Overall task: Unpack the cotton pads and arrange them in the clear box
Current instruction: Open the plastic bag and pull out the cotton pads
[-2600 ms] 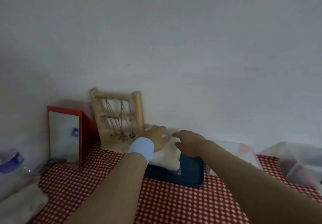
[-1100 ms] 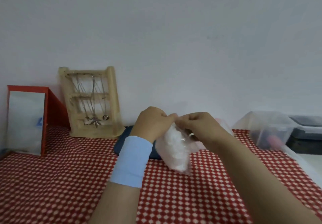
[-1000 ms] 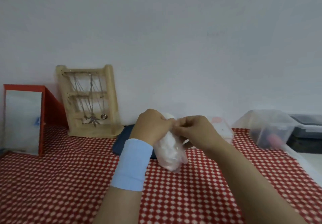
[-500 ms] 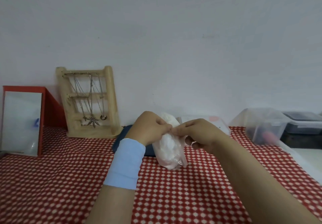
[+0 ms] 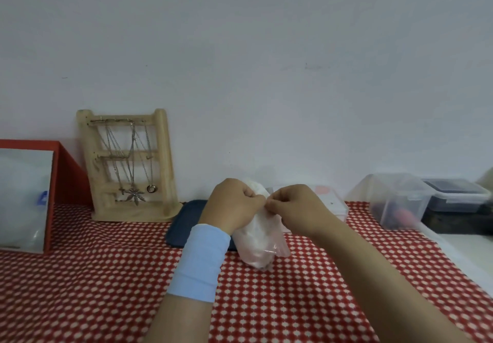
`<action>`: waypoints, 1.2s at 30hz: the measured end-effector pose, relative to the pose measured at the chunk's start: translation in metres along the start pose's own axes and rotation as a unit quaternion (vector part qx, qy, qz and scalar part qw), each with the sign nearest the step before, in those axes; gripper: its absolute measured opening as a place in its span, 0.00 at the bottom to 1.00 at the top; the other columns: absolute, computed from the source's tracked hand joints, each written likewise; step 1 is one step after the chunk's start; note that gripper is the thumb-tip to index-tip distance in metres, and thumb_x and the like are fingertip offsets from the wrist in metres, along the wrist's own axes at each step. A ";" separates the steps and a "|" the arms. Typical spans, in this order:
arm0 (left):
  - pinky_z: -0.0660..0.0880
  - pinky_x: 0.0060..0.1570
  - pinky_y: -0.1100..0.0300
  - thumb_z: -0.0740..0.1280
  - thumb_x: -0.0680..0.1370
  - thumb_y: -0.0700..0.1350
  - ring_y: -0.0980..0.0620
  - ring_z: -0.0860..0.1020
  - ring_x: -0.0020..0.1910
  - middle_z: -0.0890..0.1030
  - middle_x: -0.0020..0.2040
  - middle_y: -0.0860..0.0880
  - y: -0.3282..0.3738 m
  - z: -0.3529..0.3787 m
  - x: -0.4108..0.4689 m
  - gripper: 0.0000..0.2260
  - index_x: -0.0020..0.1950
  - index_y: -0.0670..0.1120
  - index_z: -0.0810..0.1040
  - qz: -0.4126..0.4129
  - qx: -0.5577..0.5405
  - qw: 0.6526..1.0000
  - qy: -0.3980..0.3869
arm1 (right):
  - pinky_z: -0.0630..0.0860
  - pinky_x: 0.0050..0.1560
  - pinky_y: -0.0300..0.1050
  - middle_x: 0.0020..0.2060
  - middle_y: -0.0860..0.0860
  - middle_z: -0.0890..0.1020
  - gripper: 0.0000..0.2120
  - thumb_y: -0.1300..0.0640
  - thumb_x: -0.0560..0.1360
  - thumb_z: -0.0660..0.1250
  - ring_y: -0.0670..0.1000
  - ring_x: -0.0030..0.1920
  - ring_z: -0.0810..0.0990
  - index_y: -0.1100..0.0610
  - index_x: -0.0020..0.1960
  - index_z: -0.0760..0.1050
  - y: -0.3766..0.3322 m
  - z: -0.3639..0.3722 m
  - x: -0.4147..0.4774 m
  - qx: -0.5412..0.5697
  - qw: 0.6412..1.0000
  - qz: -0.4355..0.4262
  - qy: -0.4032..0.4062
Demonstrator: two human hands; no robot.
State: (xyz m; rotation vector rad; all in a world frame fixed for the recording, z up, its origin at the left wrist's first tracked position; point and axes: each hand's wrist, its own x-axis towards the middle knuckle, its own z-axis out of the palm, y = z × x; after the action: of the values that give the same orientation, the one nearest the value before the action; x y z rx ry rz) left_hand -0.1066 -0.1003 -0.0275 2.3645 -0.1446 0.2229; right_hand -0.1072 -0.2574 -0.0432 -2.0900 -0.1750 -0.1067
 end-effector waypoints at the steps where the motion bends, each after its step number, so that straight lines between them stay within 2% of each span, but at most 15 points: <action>1: 0.58 0.22 0.66 0.68 0.76 0.43 0.54 0.57 0.23 0.58 0.22 0.54 0.002 0.002 -0.001 0.24 0.25 0.48 0.59 0.001 0.001 1.000 0.010 | 0.67 0.25 0.31 0.23 0.44 0.78 0.09 0.60 0.78 0.68 0.38 0.20 0.71 0.60 0.42 0.84 0.000 0.001 0.000 0.011 1.000 0.009 0.002; 4: 0.59 0.22 0.66 0.69 0.75 0.43 0.53 0.58 0.22 0.58 0.21 0.54 0.008 0.005 -0.003 0.24 0.25 0.47 0.59 0.004 0.009 0.999 0.031 | 0.69 0.29 0.42 0.25 0.52 0.78 0.10 0.61 0.77 0.67 0.47 0.23 0.70 0.66 0.42 0.82 0.005 0.005 0.004 0.009 0.999 0.024 0.037; 7: 0.59 0.22 0.68 0.68 0.74 0.42 0.54 0.59 0.21 0.60 0.22 0.54 0.009 0.002 -0.004 0.22 0.25 0.47 0.60 -0.003 0.008 0.999 0.045 | 0.77 0.34 0.49 0.38 0.61 0.85 0.13 0.58 0.78 0.64 0.54 0.30 0.77 0.68 0.46 0.81 0.012 -0.001 0.011 -0.065 0.991 0.006 0.117; 10: 0.65 0.29 0.65 0.67 0.74 0.43 0.55 0.64 0.26 0.66 0.27 0.50 0.011 -0.006 -0.003 0.16 0.29 0.46 0.65 0.005 -0.016 0.998 0.060 | 0.74 0.34 0.38 0.42 0.49 0.85 0.09 0.55 0.81 0.63 0.47 0.39 0.81 0.56 0.48 0.81 0.015 -0.020 0.013 -0.117 0.985 0.006 0.127; 15: 0.67 0.33 0.62 0.65 0.76 0.44 0.54 0.70 0.31 0.75 0.33 0.44 0.005 -0.015 -0.004 0.12 0.35 0.40 0.73 0.030 -0.017 0.989 0.141 | 0.80 0.45 0.47 0.43 0.42 0.81 0.06 0.52 0.79 0.63 0.47 0.43 0.79 0.45 0.54 0.75 0.027 -0.033 0.018 -0.240 0.957 0.005 0.162; 17: 0.67 0.37 0.63 0.65 0.77 0.44 0.54 0.74 0.37 0.78 0.40 0.48 0.005 -0.012 -0.004 0.10 0.37 0.43 0.76 0.040 -0.021 0.991 0.124 | 0.76 0.43 0.43 0.47 0.41 0.79 0.06 0.51 0.78 0.65 0.45 0.44 0.78 0.44 0.55 0.74 0.025 -0.036 0.015 -0.260 0.953 -0.036 0.153; 20: 0.69 0.46 0.68 0.65 0.79 0.44 0.59 0.76 0.50 0.77 0.51 0.54 0.003 0.001 -0.002 0.08 0.41 0.47 0.78 0.049 -0.024 0.997 0.049 | 0.70 0.41 0.35 0.54 0.40 0.75 0.04 0.47 0.77 0.69 0.42 0.48 0.76 0.43 0.51 0.77 0.017 -0.035 0.009 -0.257 0.954 -0.122 0.095; 22: 0.70 0.51 0.68 0.65 0.80 0.45 0.58 0.76 0.56 0.77 0.54 0.56 0.001 0.007 0.001 0.06 0.44 0.48 0.79 0.053 -0.037 0.998 0.020 | 0.74 0.49 0.38 0.57 0.40 0.75 0.07 0.47 0.77 0.70 0.43 0.54 0.76 0.42 0.54 0.80 0.016 -0.032 0.006 -0.229 0.966 -0.114 0.036; 24: 0.71 0.57 0.63 0.69 0.79 0.50 0.58 0.74 0.63 0.74 0.61 0.59 -0.001 0.005 0.000 0.03 0.52 0.53 0.78 0.038 -0.079 0.996 -0.022 | 0.76 0.56 0.41 0.63 0.42 0.74 0.13 0.50 0.78 0.70 0.44 0.56 0.77 0.44 0.63 0.79 0.021 -0.029 0.009 -0.230 0.968 -0.101 0.001; 25: 0.70 0.60 0.61 0.73 0.77 0.53 0.59 0.71 0.67 0.71 0.66 0.61 -0.004 0.004 0.000 0.14 0.60 0.57 0.75 0.036 -0.087 0.994 -0.058 | 0.75 0.57 0.39 0.65 0.43 0.74 0.17 0.53 0.79 0.69 0.44 0.55 0.77 0.46 0.67 0.78 0.024 -0.028 0.011 -0.231 0.968 -0.098 -0.007; 27: 0.69 0.64 0.60 0.80 0.68 0.56 0.60 0.64 0.70 0.61 0.72 0.63 -0.009 0.006 -0.003 0.44 0.77 0.61 0.58 0.021 -0.048 0.988 -0.142 | 0.70 0.56 0.34 0.68 0.44 0.73 0.22 0.61 0.79 0.67 0.45 0.57 0.77 0.49 0.72 0.74 0.026 -0.027 0.014 -0.239 0.967 -0.092 -0.015; 28: 0.70 0.66 0.59 0.81 0.66 0.56 0.58 0.64 0.71 0.60 0.74 0.62 -0.010 0.007 -0.005 0.53 0.80 0.64 0.49 0.020 -0.014 0.985 -0.172 | 0.68 0.56 0.32 0.69 0.45 0.73 0.24 0.65 0.79 0.64 0.46 0.60 0.77 0.50 0.73 0.73 0.027 -0.027 0.014 -0.244 0.966 -0.088 -0.015; 30: 0.72 0.68 0.55 0.82 0.65 0.56 0.54 0.68 0.72 0.61 0.79 0.58 -0.011 0.012 -0.006 0.56 0.79 0.66 0.45 0.037 0.037 0.983 -0.175 | 0.67 0.51 0.25 0.71 0.44 0.72 0.26 0.69 0.79 0.61 0.46 0.64 0.77 0.50 0.73 0.72 0.027 -0.029 0.015 -0.257 0.963 -0.086 -0.011; 32: 0.74 0.66 0.55 0.81 0.65 0.55 0.53 0.71 0.70 0.64 0.78 0.57 -0.009 0.006 -0.004 0.53 0.79 0.66 0.49 0.063 0.053 0.988 -0.131 | 0.67 0.45 0.21 0.71 0.42 0.72 0.26 0.68 0.79 0.62 0.45 0.62 0.77 0.49 0.73 0.72 0.025 -0.034 0.015 -0.250 0.965 -0.081 -0.001; 36: 0.76 0.64 0.51 0.81 0.62 0.57 0.52 0.73 0.68 0.69 0.75 0.58 -0.009 -0.012 0.002 0.52 0.77 0.67 0.50 0.118 0.134 0.982 -0.057 | 0.70 0.56 0.33 0.68 0.43 0.72 0.25 0.58 0.76 0.72 0.42 0.56 0.74 0.46 0.71 0.74 0.021 -0.037 0.013 -0.220 0.972 -0.080 0.013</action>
State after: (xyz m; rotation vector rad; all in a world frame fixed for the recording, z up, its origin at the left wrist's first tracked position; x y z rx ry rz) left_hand -0.1047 -0.0854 -0.0250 2.6277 -0.4775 0.2320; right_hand -0.0909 -0.2991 -0.0404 -2.5123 -0.3270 -0.2925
